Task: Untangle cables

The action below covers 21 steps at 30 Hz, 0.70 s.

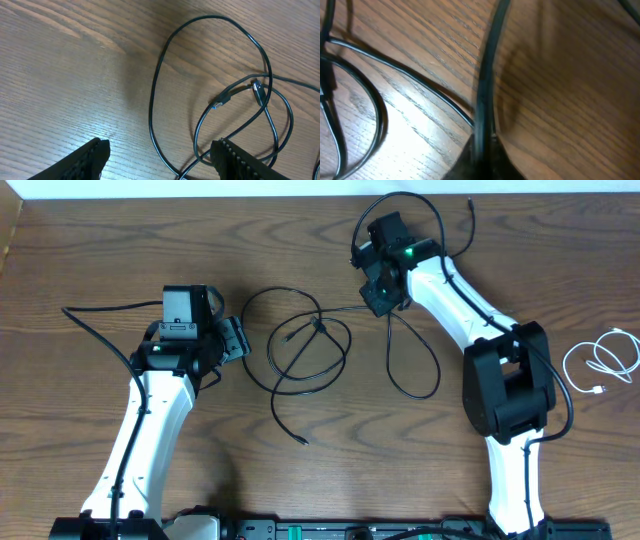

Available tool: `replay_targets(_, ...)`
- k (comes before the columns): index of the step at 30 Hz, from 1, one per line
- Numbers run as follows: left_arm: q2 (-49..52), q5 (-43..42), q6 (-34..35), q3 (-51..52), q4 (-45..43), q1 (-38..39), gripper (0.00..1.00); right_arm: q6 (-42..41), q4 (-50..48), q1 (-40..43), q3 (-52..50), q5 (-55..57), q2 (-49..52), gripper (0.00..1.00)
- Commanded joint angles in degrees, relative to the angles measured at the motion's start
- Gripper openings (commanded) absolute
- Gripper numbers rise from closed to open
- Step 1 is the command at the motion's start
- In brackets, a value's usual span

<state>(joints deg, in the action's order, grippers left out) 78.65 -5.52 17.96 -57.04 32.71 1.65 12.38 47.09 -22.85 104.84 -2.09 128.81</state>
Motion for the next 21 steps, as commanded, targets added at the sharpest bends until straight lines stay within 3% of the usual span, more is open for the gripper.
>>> replay_targets(1, 0.1, 0.1, -0.3, -1.2, 0.1, -0.2, 0.70, -0.5, 0.3, -0.1, 0.0, 1.1, 2.6, 0.09)
replay_targets(2, 0.1, 0.1, -0.3, -1.2, 0.1, -0.2, 0.70, -0.5, 0.5, -0.1, 0.0, 1.1, 3.1, 0.11)
replay_targets(8, 0.1, 0.1, -0.3, -1.2, 0.0, -0.2, 0.70, -0.5, 2.2, -0.1, 0.0, 1.1, 3.6, 0.59)
replay_targets(17, 0.1, 0.1, -0.3, -1.2, 0.1, -0.2, 0.70, -0.6, 3.1, -0.1, -3.5, 1.1, 3.6, 0.60)
replay_targets(20, 0.1, 0.1, -0.3, -1.2, 0.1, -0.2, 0.70, -0.6, 2.6, -0.1, -6.0, 1.1, 3.6, 0.53)
replay_targets(21, 0.1, 0.1, -0.3, -1.2, 0.1, -0.2, 0.70, -0.6, 2.6, -0.1, -7.0, 1.0, 3.6, 0.42)
